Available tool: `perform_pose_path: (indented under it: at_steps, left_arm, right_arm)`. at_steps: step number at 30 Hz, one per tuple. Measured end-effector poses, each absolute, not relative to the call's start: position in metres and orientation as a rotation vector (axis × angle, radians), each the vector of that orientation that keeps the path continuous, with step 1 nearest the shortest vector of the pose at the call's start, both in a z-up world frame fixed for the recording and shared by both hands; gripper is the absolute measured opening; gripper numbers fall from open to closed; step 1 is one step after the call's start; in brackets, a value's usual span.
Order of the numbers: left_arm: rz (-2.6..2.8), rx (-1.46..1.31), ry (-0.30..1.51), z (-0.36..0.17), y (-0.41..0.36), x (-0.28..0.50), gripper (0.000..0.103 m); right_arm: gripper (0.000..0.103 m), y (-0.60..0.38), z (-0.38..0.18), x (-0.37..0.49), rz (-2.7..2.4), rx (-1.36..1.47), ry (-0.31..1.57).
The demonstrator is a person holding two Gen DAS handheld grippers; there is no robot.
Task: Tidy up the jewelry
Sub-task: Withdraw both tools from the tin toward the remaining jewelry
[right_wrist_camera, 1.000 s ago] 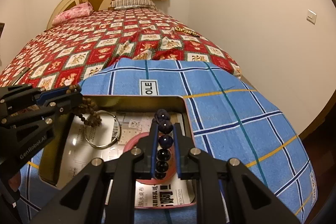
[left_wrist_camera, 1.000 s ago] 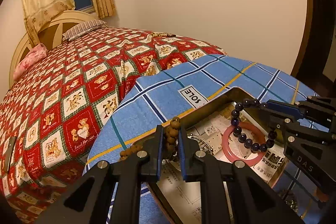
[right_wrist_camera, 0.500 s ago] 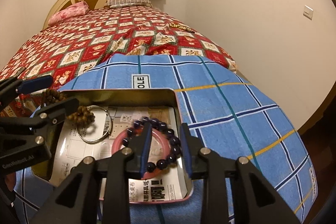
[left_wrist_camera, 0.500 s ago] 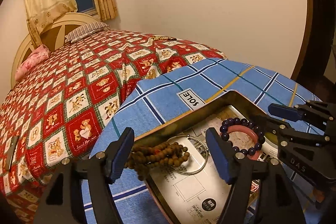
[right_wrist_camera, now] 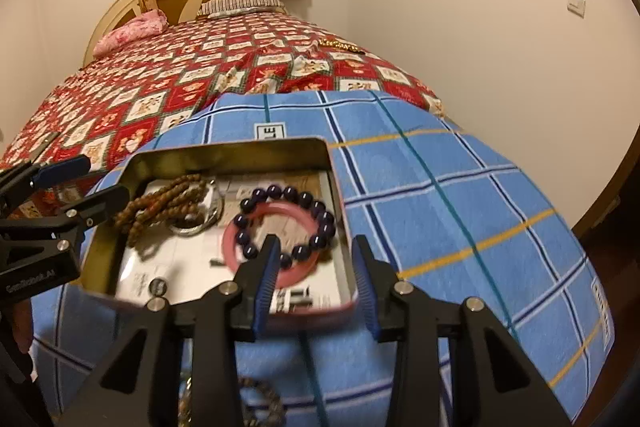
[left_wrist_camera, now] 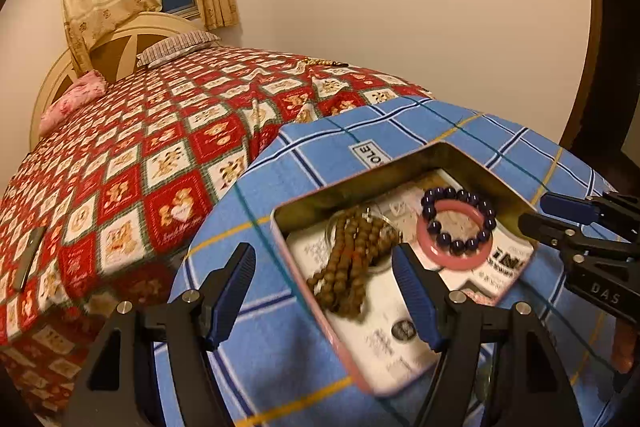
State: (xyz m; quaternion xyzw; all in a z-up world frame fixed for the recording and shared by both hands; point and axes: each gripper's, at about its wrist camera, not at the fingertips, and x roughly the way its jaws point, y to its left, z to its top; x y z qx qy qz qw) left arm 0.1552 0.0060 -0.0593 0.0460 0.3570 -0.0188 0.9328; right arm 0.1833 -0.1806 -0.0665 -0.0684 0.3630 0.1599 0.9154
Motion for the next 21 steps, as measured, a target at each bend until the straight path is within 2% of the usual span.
perform_pose_path:
  at_steps: [13, 21]
  left_arm:
    - [0.002, 0.091, 0.774, -0.084, 0.012, 0.086, 0.071]
    - [0.007, 0.076, 0.806, -0.096, 0.015, 0.074, 0.071]
  right_arm:
    - [0.042, -0.183, -0.085, 0.110, 0.418, -0.099, 0.787]
    - [0.044, -0.158, -0.094, 0.095, 0.472, -0.172, 0.786]
